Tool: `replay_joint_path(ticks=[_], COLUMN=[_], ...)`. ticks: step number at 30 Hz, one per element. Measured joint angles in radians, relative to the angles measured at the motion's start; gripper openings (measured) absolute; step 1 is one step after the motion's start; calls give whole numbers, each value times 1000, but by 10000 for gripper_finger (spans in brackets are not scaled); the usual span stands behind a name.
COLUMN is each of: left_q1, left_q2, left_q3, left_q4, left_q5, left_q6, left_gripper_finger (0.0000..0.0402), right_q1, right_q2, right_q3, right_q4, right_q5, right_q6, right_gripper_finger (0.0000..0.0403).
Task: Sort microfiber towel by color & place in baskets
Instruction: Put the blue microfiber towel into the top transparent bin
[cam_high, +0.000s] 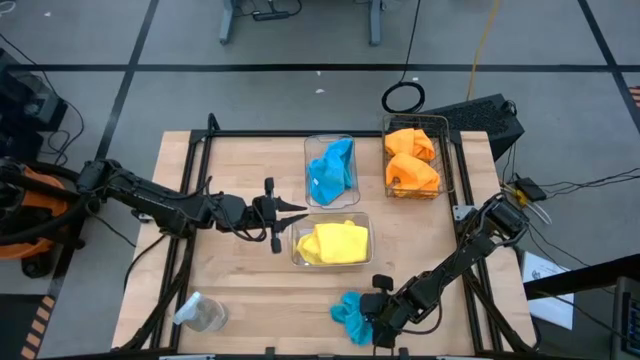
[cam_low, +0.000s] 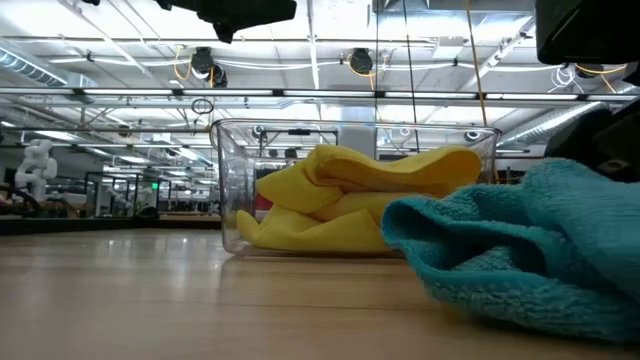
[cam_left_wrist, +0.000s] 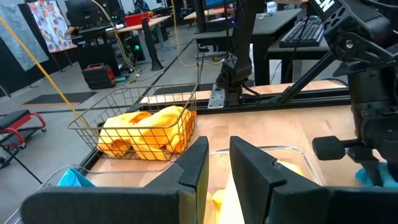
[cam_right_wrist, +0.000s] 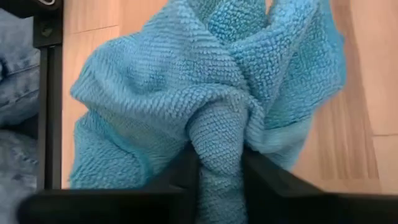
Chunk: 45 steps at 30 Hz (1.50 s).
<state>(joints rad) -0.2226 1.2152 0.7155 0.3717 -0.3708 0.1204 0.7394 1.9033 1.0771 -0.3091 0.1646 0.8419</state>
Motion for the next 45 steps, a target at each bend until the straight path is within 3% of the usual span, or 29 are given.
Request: replay_joint_path(ticks=[3, 8, 11, 17, 21, 28, 30, 35, 45], left_q1=[0, 0, 0, -1, -16, -56, -57, -69, -80], left_q2=[0, 0, 0, 0, 0, -1, -1, -1, -1], left_q3=[0, 0, 0, 0, 0, 0, 0, 0, 0], left_q4=[0, 5, 31, 78, 93, 130, 121, 108, 97], left_q5=[0, 28, 92, 192, 250, 244, 240, 272, 265], left_q6=[0, -2, -3, -10, -10, -5, -2, 68, 77], left_gripper_finger=[73, 73, 73, 73, 73, 73, 73, 73, 73], right_q1=[-8, -13, -13, -6, -9, -52, -91, -179, -305], right_q2=[-7, -70, -144, -274, -332, -348, -347, -347, -373], right_q3=[0, -4, 41, 144, 189, 192, 192, 192, 193], right_q4=[1, -40, -96, -213, -197, -164, -129, 21, 233], right_q5=[-17, -26, 46, 298, 490, 874, 863, 699, 696], right_q6=[-50, -69, -77, -207, -361, -606, -672, -810, -1145], right_gripper_finger=[25, 38, 39, 32, 36, 37, 37, 38, 38])
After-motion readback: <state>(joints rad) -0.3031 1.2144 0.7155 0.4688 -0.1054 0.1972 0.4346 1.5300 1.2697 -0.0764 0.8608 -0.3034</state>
